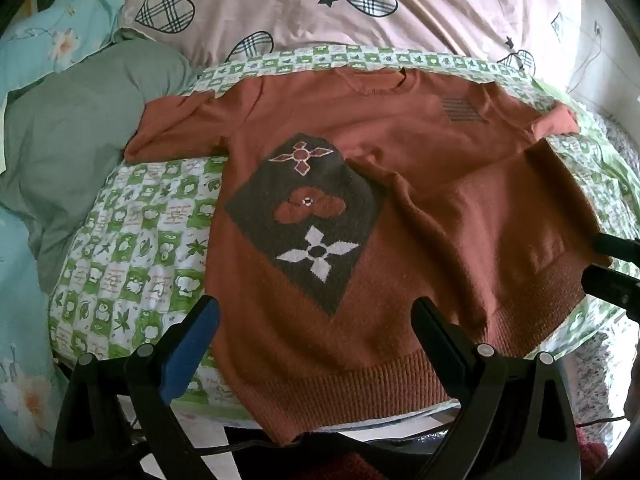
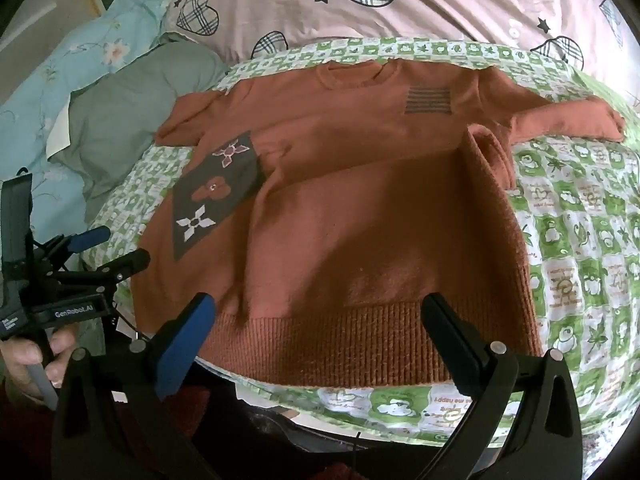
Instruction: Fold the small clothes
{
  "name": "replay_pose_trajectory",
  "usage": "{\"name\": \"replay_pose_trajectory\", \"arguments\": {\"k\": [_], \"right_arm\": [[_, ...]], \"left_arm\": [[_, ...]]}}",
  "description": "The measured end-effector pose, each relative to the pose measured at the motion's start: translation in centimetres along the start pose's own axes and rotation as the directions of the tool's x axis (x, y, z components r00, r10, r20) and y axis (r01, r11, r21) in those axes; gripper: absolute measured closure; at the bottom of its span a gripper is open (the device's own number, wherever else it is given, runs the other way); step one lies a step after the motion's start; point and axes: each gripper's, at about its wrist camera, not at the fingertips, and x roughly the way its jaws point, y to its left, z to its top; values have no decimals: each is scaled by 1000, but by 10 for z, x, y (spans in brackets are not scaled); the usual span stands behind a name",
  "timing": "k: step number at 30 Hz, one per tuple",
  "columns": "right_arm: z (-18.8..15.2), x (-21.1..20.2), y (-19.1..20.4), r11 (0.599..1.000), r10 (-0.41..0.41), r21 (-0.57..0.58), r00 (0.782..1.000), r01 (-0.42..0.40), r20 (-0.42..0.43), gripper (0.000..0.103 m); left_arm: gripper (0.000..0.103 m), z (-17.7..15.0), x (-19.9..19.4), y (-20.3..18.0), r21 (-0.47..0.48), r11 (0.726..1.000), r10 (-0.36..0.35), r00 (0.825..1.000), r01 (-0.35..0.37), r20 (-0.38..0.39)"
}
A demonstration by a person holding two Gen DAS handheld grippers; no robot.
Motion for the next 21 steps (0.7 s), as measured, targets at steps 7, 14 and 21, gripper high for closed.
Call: {"name": "replay_pose_trajectory", "arguments": {"k": [7, 14, 21], "right_arm": [[2, -2, -6, 1000, 6, -1, 1000, -6, 8, 1], [2, -7, -2, 1000, -1, -2, 1000, 1, 13, 1], [3, -9, -1, 1000, 11, -6, 999, -11, 37, 1]], "left_arm": [[6, 7, 7, 4, 3, 1000, -9, 1000, 9, -2], [6, 9, 5, 5, 2, 1000, -13, 1000, 13, -6], [6, 11, 12, 7, 4, 1000, -19, 1000, 19, -1]]}}
